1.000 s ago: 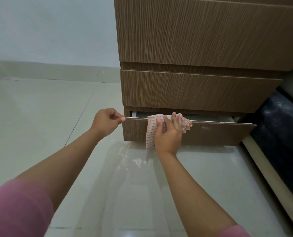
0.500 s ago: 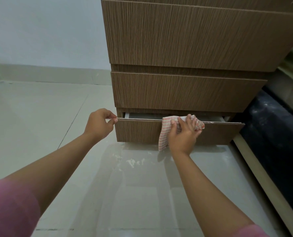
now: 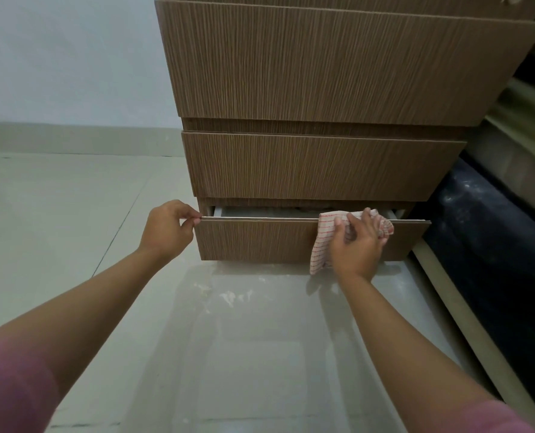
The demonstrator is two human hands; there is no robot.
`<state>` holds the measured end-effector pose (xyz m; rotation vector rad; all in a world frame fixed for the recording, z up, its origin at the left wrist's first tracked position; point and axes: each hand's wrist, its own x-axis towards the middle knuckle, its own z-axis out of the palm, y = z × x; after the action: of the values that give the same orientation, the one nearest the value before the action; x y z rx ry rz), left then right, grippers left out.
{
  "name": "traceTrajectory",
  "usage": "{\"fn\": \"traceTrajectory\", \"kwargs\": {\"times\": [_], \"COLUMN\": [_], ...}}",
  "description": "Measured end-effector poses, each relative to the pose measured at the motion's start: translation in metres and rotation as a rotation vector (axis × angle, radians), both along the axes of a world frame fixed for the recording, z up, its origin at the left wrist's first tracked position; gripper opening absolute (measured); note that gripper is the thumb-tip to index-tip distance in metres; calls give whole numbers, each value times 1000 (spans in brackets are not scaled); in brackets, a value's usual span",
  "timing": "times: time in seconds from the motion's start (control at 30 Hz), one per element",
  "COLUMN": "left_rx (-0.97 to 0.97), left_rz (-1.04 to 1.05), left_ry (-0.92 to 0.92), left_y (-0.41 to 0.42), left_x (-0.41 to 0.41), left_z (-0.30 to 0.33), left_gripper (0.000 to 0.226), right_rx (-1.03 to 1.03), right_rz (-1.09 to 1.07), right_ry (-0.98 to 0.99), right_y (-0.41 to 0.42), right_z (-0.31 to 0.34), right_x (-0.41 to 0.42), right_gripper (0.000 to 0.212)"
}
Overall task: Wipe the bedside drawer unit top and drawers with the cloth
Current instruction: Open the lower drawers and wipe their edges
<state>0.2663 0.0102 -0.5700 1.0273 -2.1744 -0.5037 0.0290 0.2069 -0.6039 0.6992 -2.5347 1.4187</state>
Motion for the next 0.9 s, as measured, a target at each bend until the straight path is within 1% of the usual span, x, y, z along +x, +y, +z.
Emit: {"fn": "traceTrajectory", "kwargs": {"times": [0.47, 0.67, 0.8, 0.9], "left_rx": [36, 30, 32, 39], "left_rz": [47, 51, 62, 66], "left_ry": [9, 8, 10, 32], "left_y": [1, 1, 1, 4], "left_x": [-3, -4, -4, -4], "left_z": [-3, -4, -4, -3], "left_gripper": [12, 12, 12, 13], "right_rx": [2, -3, -55, -94], "right_rz": [-52, -84, -132, -157], "right_ry": [-27, -73, -101, -168], "right_y": [39, 54, 59, 57], "right_z": [2, 6, 5, 3], "right_x": [-51, -70, -82, -86], "right_gripper": [34, 35, 36, 39]}}
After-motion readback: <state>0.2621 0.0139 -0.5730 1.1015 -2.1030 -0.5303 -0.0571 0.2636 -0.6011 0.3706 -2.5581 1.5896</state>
